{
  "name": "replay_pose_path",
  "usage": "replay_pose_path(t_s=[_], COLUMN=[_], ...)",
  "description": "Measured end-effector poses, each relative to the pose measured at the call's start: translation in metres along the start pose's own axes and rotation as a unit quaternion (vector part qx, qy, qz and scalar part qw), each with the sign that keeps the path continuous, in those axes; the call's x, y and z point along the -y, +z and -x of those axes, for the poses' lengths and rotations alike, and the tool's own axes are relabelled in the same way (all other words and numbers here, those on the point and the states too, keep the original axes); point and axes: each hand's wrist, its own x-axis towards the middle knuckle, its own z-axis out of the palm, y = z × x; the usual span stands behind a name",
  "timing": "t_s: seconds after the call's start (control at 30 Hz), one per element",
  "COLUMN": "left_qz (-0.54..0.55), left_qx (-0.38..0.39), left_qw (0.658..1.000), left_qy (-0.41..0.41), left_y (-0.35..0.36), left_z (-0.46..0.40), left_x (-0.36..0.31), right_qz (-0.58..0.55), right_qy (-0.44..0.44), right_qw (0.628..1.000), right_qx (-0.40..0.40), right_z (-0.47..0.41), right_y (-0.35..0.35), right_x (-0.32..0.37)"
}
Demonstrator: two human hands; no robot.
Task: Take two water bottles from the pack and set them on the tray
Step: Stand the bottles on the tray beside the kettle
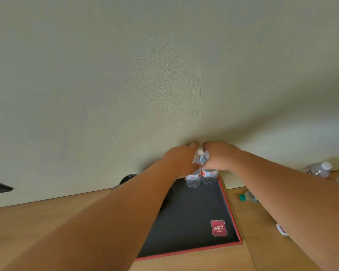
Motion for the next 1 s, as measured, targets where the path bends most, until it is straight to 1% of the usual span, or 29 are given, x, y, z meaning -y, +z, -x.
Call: replay_pose_path(t_s=[0.07,0.17,0.27,0.37,0.5,0.67,0.87,1.0], left_qz=[-0.030,-0.082,-0.086,-0.112,-0.150,-0.181,-0.151,-0.117], left_qx=[0.004,0.008,0.032,0.054,0.054,0.053,0.043,0.019], left_qw=[0.999,0.995,0.994,0.989,0.984,0.980,0.988,0.993], left_qy=[0.017,0.049,0.066,0.085,0.082,0.070,0.013,-0.023], left_y=[-0.008,-0.023,-0.035,-0.040,-0.040,-0.039,-0.031,-0.020], left_z=[0.001,0.000,0.002,0.003,0.004,0.003,0.002,0.001], left_x=[0.003,0.010,0.013,0.009,0.003,-0.003,-0.008,-0.011], right_qz=[-0.003,-0.001,0.004,0.022,0.031,0.027,0.081,0.121], right_qy=[-0.002,-0.005,0.005,0.019,0.043,-0.002,-0.048,-0.104], right_qw=[1.000,0.996,0.984,0.976,0.977,0.983,0.985,0.980], right_qx=[-0.021,-0.090,-0.178,-0.217,-0.205,-0.180,-0.147,-0.119], right_z=[0.002,0.004,0.006,0.008,0.008,0.009,0.010,0.012], right_y=[0.001,0.003,0.007,0.008,0.008,0.004,-0.001,-0.002], right_x=[-0.001,-0.005,-0.008,-0.009,-0.009,-0.009,-0.009,-0.011])
